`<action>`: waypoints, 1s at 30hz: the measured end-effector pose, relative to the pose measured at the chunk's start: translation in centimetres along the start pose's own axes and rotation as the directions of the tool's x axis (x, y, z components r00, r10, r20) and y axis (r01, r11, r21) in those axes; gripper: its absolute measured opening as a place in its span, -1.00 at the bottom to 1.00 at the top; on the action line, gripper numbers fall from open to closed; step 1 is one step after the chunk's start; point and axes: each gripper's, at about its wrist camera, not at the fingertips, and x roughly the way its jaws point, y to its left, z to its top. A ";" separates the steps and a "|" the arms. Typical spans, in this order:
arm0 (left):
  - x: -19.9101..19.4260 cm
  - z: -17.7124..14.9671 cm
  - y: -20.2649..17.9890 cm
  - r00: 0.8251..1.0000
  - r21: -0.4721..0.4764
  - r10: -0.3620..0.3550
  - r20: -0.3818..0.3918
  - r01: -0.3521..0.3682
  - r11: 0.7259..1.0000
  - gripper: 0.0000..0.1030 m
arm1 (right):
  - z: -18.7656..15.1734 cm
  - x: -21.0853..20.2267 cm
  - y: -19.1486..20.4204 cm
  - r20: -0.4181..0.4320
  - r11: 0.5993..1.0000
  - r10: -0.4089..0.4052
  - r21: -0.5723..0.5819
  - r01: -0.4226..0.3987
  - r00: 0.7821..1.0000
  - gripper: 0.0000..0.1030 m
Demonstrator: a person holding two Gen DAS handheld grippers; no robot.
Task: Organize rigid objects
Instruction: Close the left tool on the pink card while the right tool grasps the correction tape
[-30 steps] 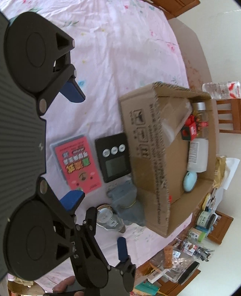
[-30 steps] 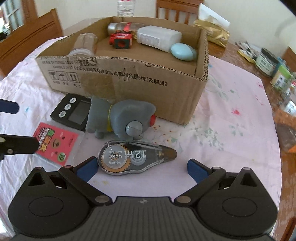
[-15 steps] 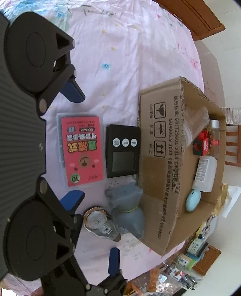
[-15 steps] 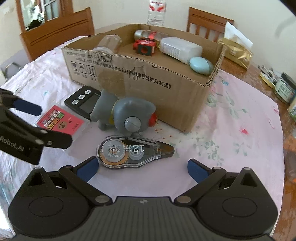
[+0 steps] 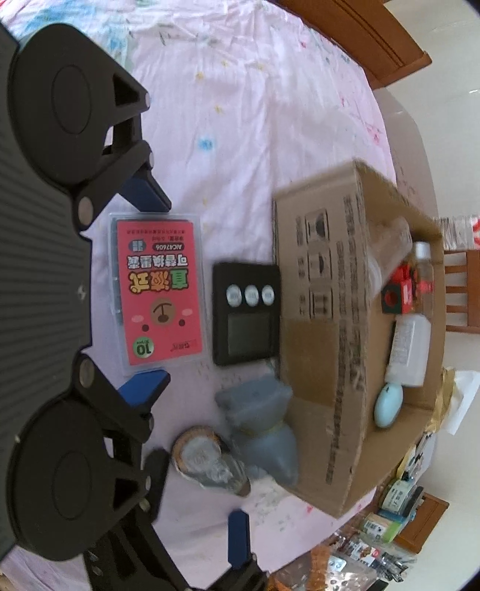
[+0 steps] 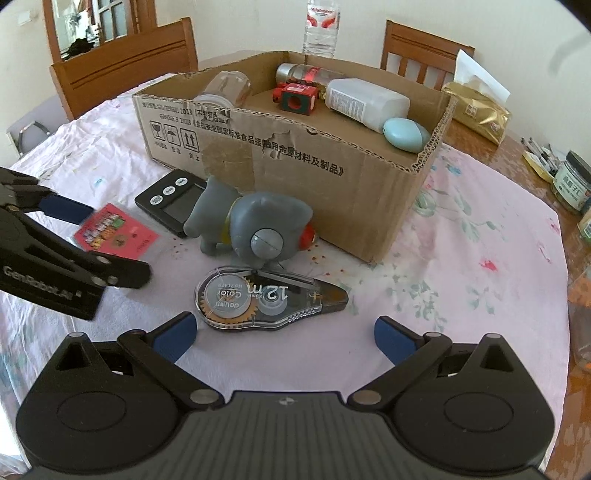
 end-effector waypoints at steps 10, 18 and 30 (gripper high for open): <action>0.0 -0.2 2.7 1.000 -0.009 0.002 -0.014 -0.003 1.000 0.76 | 1.4 1.2 1.0 0.012 1.000 -0.016 0.022 0.016 1.000 1.00; 0.1 -0.2 2.9 1.000 0.007 -0.016 -0.008 0.016 1.000 0.76 | 2.1 1.6 1.6 0.000 1.000 -0.010 0.014 0.010 1.000 1.00; 0.0 -0.3 3.0 1.000 0.009 -0.017 -0.007 0.017 1.000 0.76 | 2.4 1.1 2.3 -0.045 0.997 -0.041 0.061 0.044 0.998 0.81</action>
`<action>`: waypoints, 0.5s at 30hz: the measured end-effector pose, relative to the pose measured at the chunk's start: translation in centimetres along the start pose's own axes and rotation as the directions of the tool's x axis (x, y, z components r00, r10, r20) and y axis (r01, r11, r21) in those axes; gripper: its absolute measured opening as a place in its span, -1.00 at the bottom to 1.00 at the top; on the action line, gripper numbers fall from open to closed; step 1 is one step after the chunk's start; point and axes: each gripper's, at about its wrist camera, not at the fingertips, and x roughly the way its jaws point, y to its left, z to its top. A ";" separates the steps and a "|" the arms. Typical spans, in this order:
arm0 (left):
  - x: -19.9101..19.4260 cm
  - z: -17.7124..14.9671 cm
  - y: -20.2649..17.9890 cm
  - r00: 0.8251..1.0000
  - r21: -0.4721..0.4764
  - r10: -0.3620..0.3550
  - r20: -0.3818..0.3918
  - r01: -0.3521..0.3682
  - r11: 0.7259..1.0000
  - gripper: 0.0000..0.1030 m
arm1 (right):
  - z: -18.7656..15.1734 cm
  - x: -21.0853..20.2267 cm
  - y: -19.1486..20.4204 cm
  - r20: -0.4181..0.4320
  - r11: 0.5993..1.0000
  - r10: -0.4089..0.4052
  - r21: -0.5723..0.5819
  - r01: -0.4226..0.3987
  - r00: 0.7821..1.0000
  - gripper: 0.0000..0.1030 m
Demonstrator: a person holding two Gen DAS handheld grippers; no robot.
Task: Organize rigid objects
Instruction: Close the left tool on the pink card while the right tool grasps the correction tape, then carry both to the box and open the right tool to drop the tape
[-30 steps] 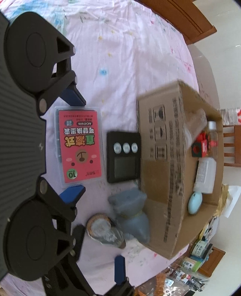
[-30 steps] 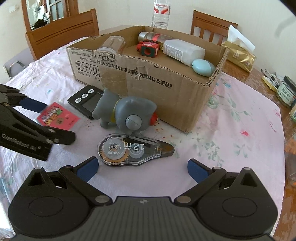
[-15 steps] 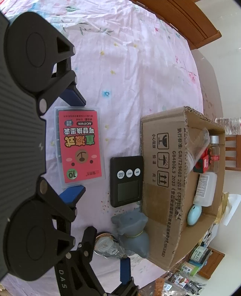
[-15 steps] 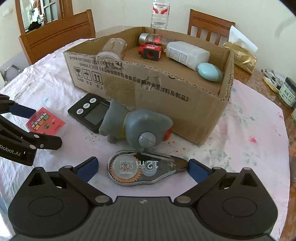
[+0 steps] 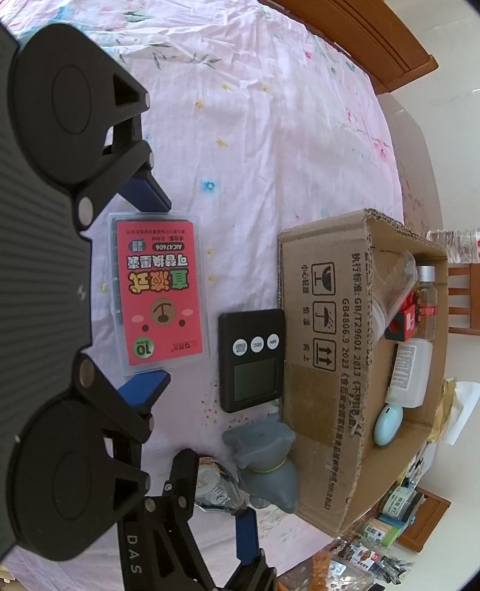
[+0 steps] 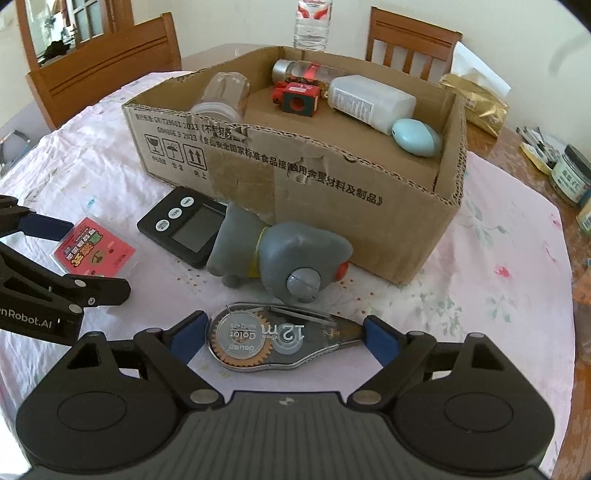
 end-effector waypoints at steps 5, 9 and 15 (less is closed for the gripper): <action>0.0 0.0 -0.2 1.000 -0.027 0.019 -0.001 -0.019 0.999 0.76 | -0.3 -0.5 0.3 -0.035 0.999 -0.015 0.031 0.016 0.999 0.81; 0.0 0.0 -0.3 1.000 -0.049 0.031 0.006 -0.030 0.998 0.76 | -0.7 -0.6 0.5 -0.025 0.999 -0.022 0.041 0.023 0.999 0.83; 0.1 0.1 0.0 1.000 -0.011 0.008 0.014 -0.008 1.000 0.75 | -0.7 -0.6 0.6 -0.027 0.998 -0.033 0.052 0.034 0.999 0.84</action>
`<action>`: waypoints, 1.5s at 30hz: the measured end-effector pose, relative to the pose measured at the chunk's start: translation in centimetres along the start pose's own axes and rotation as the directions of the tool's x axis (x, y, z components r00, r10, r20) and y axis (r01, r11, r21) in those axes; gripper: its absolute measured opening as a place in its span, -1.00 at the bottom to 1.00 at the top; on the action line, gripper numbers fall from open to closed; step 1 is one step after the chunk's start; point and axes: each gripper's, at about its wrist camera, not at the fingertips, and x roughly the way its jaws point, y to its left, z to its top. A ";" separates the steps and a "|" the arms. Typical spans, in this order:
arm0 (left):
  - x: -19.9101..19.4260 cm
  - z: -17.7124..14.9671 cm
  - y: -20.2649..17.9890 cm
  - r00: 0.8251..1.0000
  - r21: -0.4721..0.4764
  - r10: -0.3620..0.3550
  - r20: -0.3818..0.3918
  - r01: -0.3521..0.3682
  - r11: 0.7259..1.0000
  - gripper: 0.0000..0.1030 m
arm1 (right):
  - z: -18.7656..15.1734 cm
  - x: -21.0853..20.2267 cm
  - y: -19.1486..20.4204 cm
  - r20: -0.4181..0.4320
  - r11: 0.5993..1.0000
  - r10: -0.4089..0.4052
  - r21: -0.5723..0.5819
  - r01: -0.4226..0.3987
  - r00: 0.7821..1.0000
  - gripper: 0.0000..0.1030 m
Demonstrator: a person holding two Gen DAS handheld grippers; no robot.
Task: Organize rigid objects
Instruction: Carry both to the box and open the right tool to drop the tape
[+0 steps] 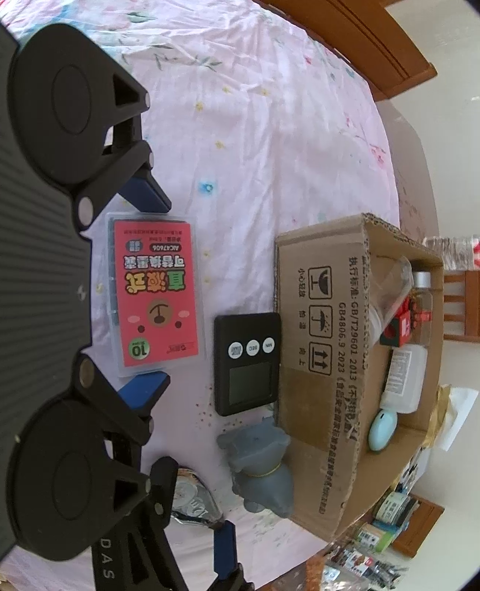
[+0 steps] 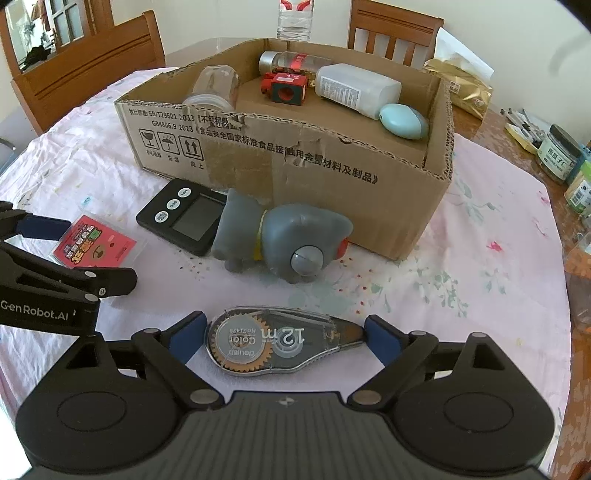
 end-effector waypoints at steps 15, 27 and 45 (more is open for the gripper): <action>-0.5 0.3 1.4 0.997 0.055 -0.061 -0.056 0.064 0.996 0.74 | 0.3 -1.2 0.2 -0.055 1.000 0.017 0.006 -0.016 0.998 0.80; -3.7 1.4 3.5 0.992 0.115 -0.099 -0.080 0.107 0.988 0.74 | 4.4 -7.3 -1.6 0.067 0.999 0.044 -0.012 -0.044 0.997 0.80; -8.7 8.2 2.8 0.988 0.215 -0.146 0.053 0.131 0.968 0.74 | 14.0 0.5 -4.5 0.087 0.996 0.002 -0.093 0.006 0.996 0.80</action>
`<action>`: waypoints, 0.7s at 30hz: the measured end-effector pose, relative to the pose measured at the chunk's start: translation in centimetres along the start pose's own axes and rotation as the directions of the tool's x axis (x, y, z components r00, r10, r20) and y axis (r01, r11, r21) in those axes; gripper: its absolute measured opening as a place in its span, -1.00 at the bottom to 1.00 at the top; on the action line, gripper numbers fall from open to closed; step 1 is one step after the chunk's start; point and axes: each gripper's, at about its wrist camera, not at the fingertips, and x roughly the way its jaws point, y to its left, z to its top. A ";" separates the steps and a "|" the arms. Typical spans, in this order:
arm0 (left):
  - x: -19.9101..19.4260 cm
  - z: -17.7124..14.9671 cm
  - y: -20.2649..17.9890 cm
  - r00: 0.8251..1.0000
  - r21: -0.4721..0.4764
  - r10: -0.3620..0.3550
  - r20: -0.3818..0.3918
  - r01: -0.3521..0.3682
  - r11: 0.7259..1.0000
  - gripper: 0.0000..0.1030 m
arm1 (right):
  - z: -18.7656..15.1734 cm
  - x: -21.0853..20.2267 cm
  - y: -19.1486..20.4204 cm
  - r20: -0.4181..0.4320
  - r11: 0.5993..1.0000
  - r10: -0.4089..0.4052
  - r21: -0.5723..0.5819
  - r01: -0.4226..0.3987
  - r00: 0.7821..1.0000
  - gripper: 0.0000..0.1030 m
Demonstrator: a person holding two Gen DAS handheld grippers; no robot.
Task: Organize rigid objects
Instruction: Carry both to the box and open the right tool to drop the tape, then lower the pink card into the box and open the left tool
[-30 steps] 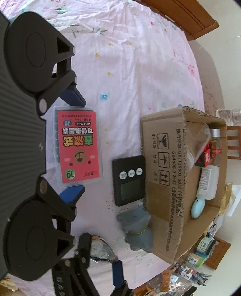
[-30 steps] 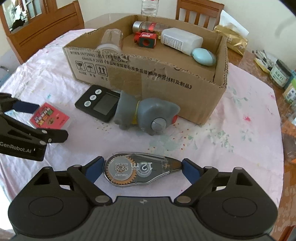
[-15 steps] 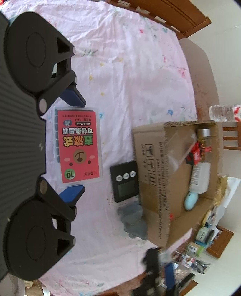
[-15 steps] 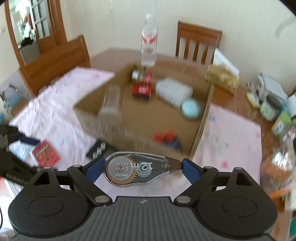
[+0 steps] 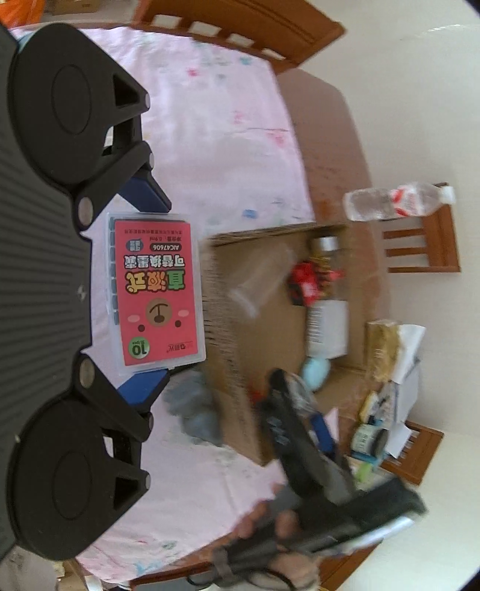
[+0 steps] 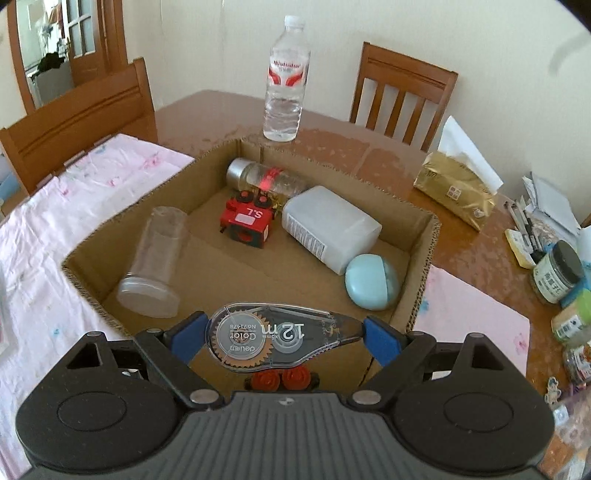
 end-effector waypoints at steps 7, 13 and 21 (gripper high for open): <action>1.3 3.8 -0.2 0.998 0.036 0.008 0.057 -0.010 0.999 0.74 | 0.5 1.5 -0.5 -0.023 1.000 0.007 -0.009 -0.007 1.000 0.89; 3.4 6.5 -0.2 0.997 0.038 0.011 0.077 -0.014 0.999 0.74 | 0.2 0.8 -0.9 -0.010 1.000 0.002 -0.007 -0.002 1.000 1.00; 7.7 9.4 -0.9 0.998 0.062 0.002 0.062 -0.006 0.998 0.74 | -1.0 -0.8 -1.3 -0.013 1.000 -0.011 0.003 0.011 1.000 1.00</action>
